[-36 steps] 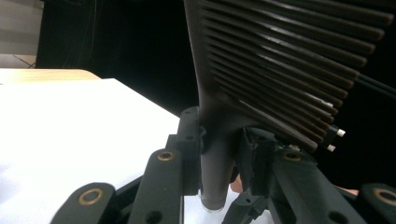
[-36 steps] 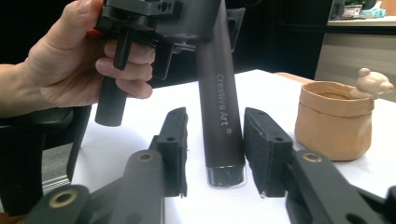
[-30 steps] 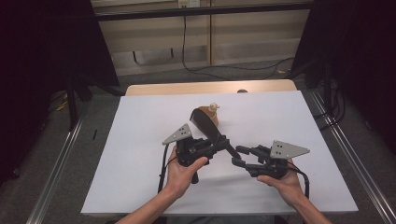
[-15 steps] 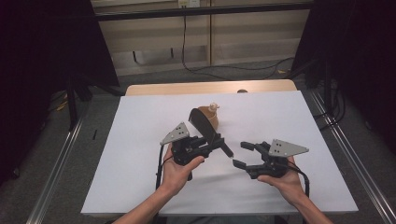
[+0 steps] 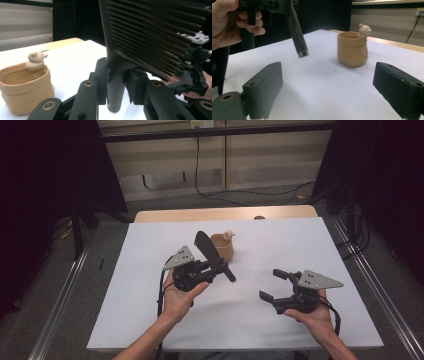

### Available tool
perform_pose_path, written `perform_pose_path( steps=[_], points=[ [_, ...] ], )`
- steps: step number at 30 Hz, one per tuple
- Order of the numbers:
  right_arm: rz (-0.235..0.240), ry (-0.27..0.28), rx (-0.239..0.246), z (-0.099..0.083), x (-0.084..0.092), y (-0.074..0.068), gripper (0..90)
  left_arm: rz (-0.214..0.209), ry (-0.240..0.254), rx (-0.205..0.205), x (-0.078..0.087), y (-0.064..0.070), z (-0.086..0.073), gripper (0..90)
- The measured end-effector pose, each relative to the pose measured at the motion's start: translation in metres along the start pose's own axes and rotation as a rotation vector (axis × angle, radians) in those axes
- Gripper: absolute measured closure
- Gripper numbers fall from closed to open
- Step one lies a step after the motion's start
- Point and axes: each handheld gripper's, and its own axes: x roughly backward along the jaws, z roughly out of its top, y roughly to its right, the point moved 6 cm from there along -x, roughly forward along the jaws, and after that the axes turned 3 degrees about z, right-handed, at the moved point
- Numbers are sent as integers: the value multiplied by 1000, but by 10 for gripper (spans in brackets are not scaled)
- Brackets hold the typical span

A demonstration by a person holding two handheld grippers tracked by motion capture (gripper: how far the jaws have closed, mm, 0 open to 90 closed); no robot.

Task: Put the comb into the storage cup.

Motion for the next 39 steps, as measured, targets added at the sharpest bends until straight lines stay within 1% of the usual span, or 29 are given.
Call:
perform_pose_path(
  steps=[3, 4, 5, 7, 8, 9, 11, 13, 14, 15, 18, 20, 21, 22, 24, 25, 26, 27, 28, 29, 30, 31, 32, 33, 34, 36, 37, 38, 39],
  points=[
    [-31, 4, -8, -1, 5, 2, 59, 15, -6, 1, 1, -4, 0, 729],
    [-37, 4, -8, -1, 6, 3, 55, 4, -11, -1, 2, -6, 0, 729],
    [-47, 2, -9, -1, 7, 3, 51, 17, -8, 10, 2, -7, 0, 729],
    [-57, 0, -14, -1, 8, 2, 39, 13, -19, 11, 2, -10, 0, 728],
    [-81, -4, -9, 0, 9, 2, 17, 9, -23, 7, 2, -11, -1, 728],
    [-97, -6, 0, 0, 9, 2, 10, 26, -21, 7, 1, -14, -1, 729],
    [-118, 1, 28, 3, 12, 1, 18, 20, -36, 8, 1, -17, -2, 728],
    [-122, 0, 21, 3, 16, 1, 18, 50, -40, 11, 0, -21, -2, 729],
    [-136, 0, 15, 1, 19, 2, 17, 34, -40, 11, 1, -22, -2, 729],
    [-143, -1, 13, 0, 21, 2, 18, 48, -41, 13, 1, -23, -2, 728],
    [-171, -16, -10, -8, 29, 4, 7, 45, -44, 11, 1, -24, -1, 729],
    [-188, -24, -11, -11, 34, 6, 4, 61, -44, 4, 1, -25, 0, 729],
    [-196, -26, -6, -12, 36, 6, 6, 55, -48, 0, 0, -26, 0, 728],
    [-211, -28, 0, -12, 38, 7, 5, 56, -46, 1, 0, -25, 0, 729],
    [-239, -19, 9, -14, 42, 9, 6, 67, -55, -15, -1, -25, -1, 729],
    [-252, -12, 13, -15, 44, 10, 5, 61, -61, -23, -2, -25, -2, 729],
    [-274, -12, 22, -17, 46, 12, 6, 64, -62, -24, -2, -25, -2, 729],
    [-289, -17, 22, -19, 47, 13, 6, 77, -62, -28, -2, -25, -1, 728],
    [-330, -25, 16, -23, 49, 16, 9, 82, -59, -30, -2, -25, -1, 729],
    [-348, -26, 15, -25, 50, 18, 17, 81, -58, -37, -1, -26, 0, 729],
    [-360, -30, 8, -27, 51, 18, 15, 101, -56, -39, -1, -26, 1, 729],
    [-368, -21, -1, -27, 52, 19, 9, 109, -57, -50, -1, -26, 2, 729],
    [-373, -8, 0, -26, 53, 20, 9, 88, -59, -56, 0, -26, 4, 729],
    [-380, 0, 6, -24, 55, 20, 9, 108, -56, -58, 0, -27, 5, 729],
    [-388, 9, 8, -23, 55, 20, 9, 92, -60, -59, 1, -27, 6, 729],
    [-394, 19, 12, -22, 57, 19, 7, 123, -54, -61, 1, -30, 9, 729],
    [-401, 24, 15, -22, 58, 19, 7, 103, -54, -60, 1, -32, 11, 729],
    [-403, 31, 11, -21, 58, 18, 7, 128, -51, -62, 1, -34, 12, 729],
    [-401, 31, 16, -21, 58, 18, 7, 126, -55, -68, 0, -36, 12, 729]
  ],
)
